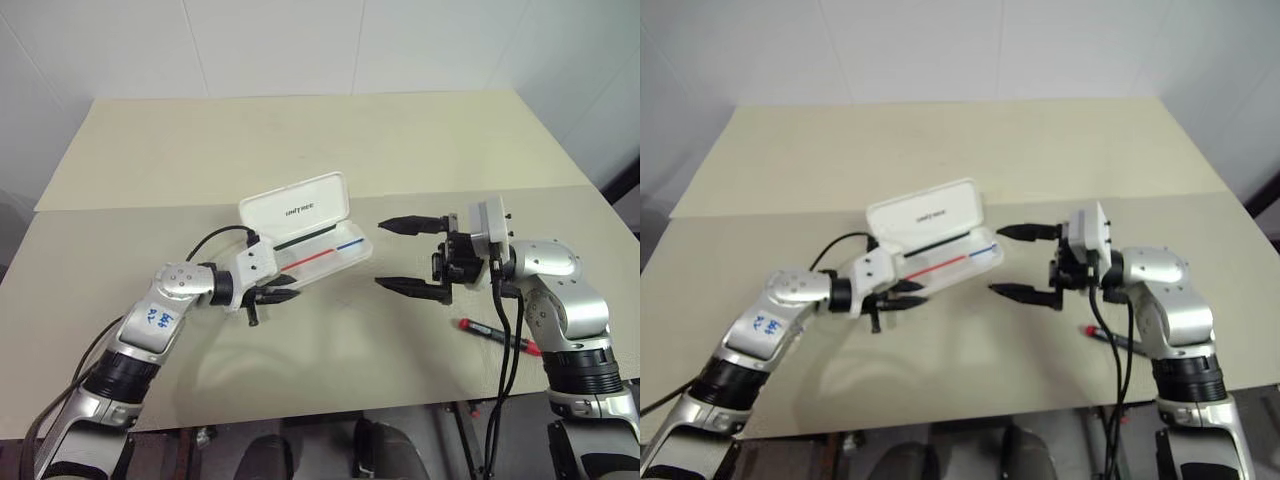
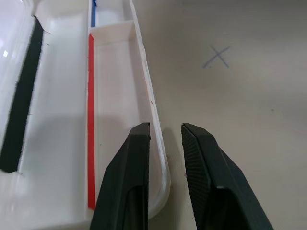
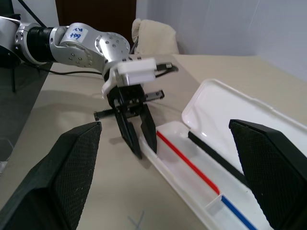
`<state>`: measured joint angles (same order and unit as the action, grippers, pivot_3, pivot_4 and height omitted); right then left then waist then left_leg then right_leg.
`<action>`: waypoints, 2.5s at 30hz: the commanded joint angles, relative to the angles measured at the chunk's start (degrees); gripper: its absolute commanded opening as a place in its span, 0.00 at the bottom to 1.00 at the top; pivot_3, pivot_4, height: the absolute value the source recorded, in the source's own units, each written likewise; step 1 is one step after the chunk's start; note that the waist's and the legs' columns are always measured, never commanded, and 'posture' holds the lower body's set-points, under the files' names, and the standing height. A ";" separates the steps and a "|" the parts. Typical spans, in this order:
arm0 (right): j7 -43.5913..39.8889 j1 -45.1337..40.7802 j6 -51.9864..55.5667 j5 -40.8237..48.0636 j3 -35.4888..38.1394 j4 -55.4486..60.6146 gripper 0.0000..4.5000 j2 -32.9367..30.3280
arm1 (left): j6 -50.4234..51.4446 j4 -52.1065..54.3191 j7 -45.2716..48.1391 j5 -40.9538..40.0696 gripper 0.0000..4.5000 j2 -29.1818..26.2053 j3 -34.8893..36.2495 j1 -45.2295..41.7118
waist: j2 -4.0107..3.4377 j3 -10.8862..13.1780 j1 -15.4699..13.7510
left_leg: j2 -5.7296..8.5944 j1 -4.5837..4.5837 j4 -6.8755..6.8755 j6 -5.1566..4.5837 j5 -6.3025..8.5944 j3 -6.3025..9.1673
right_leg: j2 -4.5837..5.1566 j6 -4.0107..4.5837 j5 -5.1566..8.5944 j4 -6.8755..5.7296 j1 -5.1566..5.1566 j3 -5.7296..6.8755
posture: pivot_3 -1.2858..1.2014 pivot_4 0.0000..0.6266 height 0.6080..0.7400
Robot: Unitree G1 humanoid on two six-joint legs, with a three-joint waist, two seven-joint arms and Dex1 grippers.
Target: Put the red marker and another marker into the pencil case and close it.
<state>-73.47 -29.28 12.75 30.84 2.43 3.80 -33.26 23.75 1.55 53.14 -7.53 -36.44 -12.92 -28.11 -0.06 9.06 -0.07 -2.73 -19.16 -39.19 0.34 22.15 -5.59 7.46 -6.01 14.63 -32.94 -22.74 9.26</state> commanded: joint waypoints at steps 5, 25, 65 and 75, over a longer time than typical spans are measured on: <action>-0.47 -3.37 -0.09 1.46 0.26 1.32 1.00 -0.34 | 5.69 -1.55 2.51 2.83 0.24 -0.48 -3.53 -4.77 | 0.01 -0.01 -0.10 | 0.00 -0.01 -0.01 0.00 0.00 0.00 | 0.00 0.00 0.00 -0.02 0.00 0.00 | 0.52 0.24 1.00; -9.17 -4.93 -1.78 -1.17 -1.42 -3.90 1.00 -6.90 | 15.36 3.66 2.09 5.20 0.00 0.95 -9.18 -4.56 | 0.11 -0.08 -1.29 | 0.01 0.03 -0.10 -0.02 -0.02 0.03 | 0.03 0.00 0.00 -0.07 0.05 -0.03 | 0.52 0.24 1.00; -6.94 -2.37 0.42 0.11 0.09 -0.42 1.00 -8.77 | 19.36 11.64 6.39 1.25 0.19 2.13 -12.18 -4.24 | 0.16 -0.10 -1.49 | 0.02 -0.04 -0.52 -0.04 -0.01 0.12 | 0.04 -0.01 -0.01 -0.06 0.22 -0.09 | 0.52 0.24 1.00; -6.98 -2.32 -0.29 -0.16 -0.29 -1.75 1.00 -8.14 | 18.67 12.28 8.17 -2.54 0.92 3.17 -9.72 -5.36 | 0.17 -0.10 -1.42 | 0.00 -0.05 -0.53 -0.04 -0.01 0.13 | 0.03 -0.01 -0.01 -0.09 0.21 -0.09 | 0.52 0.24 1.00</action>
<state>-80.66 -31.24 13.42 29.78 0.35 1.69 -41.32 43.03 12.87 60.72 -8.67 -33.12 -24.61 -32.72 0.10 8.95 -1.49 -2.73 -19.21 -39.73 0.30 22.14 -5.47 7.50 -6.02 14.63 -33.03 -22.53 9.16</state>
